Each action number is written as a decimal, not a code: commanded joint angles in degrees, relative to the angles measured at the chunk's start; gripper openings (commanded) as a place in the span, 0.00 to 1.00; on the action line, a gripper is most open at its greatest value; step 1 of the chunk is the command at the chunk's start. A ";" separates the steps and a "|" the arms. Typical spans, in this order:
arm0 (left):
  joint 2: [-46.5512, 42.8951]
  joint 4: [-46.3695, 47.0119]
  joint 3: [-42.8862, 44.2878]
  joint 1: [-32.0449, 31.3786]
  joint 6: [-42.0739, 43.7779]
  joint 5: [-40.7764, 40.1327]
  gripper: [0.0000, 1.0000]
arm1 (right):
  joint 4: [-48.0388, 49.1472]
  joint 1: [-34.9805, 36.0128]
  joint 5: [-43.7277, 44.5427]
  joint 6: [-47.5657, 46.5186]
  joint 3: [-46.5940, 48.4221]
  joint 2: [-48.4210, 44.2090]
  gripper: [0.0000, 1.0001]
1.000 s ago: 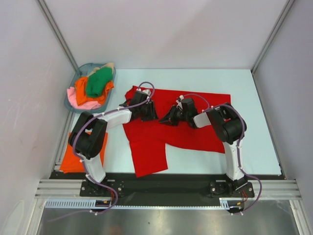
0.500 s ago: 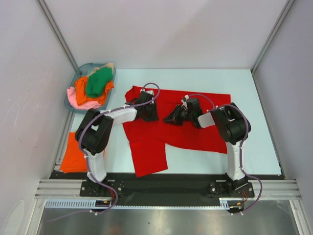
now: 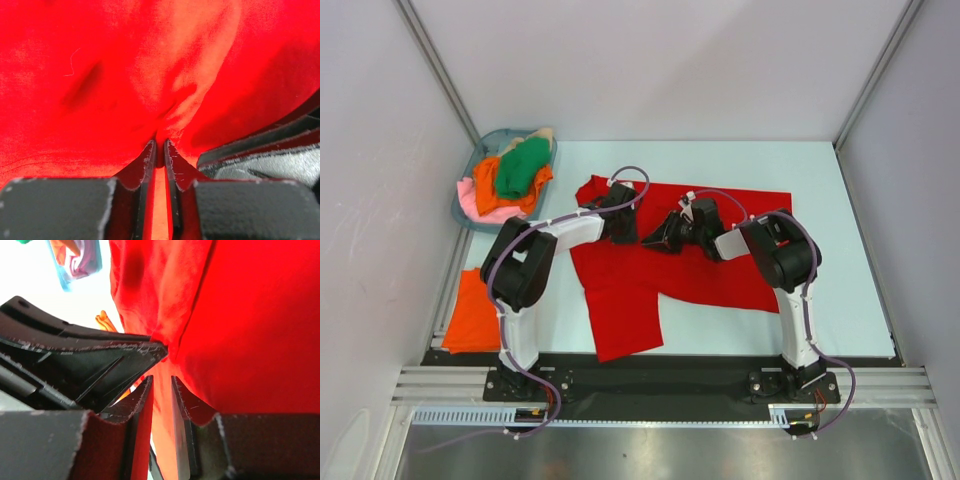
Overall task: Fold and stack the t-shirts
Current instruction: Fold the tshirt
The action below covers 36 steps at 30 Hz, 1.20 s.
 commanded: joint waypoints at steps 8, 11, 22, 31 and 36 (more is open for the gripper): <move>-0.45 -0.12 1.04 1.13 0.96 -1.50 0.18 | 3.05 0.79 0.10 2.88 4.64 4.33 0.26; -1.50 0.58 -0.10 1.30 0.69 -1.32 0.19 | 0.77 1.32 1.41 3.49 5.52 4.51 0.26; -2.91 1.37 -0.90 1.65 0.25 -0.53 0.15 | -3.81 2.46 7.84 7.36 3.95 3.28 0.22; -2.74 1.64 -0.37 1.83 0.07 1.14 0.11 | -1.78 3.07 10.12 10.70 3.94 4.95 0.25; -2.73 2.08 -0.90 1.83 -0.19 1.31 0.11 | -6.09 3.43 11.44 10.00 6.22 5.48 0.23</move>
